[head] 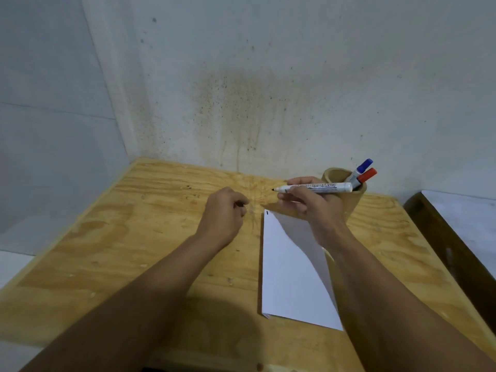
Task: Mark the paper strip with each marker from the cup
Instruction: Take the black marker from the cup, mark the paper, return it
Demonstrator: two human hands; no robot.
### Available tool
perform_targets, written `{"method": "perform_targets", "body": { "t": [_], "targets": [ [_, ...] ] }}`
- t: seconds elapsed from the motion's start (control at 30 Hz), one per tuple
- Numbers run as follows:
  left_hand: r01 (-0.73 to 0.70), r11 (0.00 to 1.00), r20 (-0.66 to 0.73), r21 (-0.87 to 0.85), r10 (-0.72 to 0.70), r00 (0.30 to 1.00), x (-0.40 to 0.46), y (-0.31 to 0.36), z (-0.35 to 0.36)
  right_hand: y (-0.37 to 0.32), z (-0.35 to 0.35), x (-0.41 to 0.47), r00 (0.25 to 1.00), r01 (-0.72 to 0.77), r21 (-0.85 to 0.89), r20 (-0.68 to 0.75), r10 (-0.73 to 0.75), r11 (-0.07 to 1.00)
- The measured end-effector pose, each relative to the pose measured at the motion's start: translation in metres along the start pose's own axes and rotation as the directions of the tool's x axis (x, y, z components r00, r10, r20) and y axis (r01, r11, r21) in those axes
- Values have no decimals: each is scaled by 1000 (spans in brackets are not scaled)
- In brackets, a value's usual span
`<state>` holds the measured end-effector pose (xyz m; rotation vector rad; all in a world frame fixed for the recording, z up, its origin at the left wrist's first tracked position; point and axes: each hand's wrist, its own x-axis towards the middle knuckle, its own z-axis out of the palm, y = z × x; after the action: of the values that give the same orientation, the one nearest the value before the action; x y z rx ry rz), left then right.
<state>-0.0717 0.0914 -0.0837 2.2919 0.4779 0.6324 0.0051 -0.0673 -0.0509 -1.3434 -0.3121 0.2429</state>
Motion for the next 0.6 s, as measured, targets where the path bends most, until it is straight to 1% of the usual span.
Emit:
{"method": "perform_targets", "body": {
  "t": [0.03,0.07,0.1,0.13,0.17,0.2,0.27,0.43,0.53,0.6],
  "targets": [
    [87,986,-17,-140,-90,996,1,3,-2,-5,-2,-2,1000,6,5,4,-6,1000],
    [180,926,0,-332,-191,982,2,7,-7,-10,-3,-6,1000,22,-2,11,-22,1000],
    [259,815,56,-519,-269,961,4,14,-11,-14,-5,-8,999,43,-14,16,-43,999],
    [314,684,133,-658,-304,943,6,21,-16,-17,-6,-12,998,60,-21,17,-59,998],
    [344,584,197,-735,-302,933,8,29,-19,-20,-7,-13,997,77,-27,9,-77,997],
    [364,514,244,-777,-286,927,10,36,-21,-23,-8,-15,996,94,-31,-3,-94,995],
    [381,440,296,-813,-250,922,9,49,-23,-29,-10,-16,990,139,-33,-33,-140,990],
    [397,445,339,-803,-207,918,5,64,-13,-37,-18,-19,984,175,-50,-28,-176,983],
    [413,402,376,-817,-171,911,5,72,-10,-39,-24,-20,983,178,-81,-24,-180,981],
    [422,376,393,-825,-154,907,5,78,-9,-42,-31,-21,983,182,-62,-17,-183,981]
  ]
}}
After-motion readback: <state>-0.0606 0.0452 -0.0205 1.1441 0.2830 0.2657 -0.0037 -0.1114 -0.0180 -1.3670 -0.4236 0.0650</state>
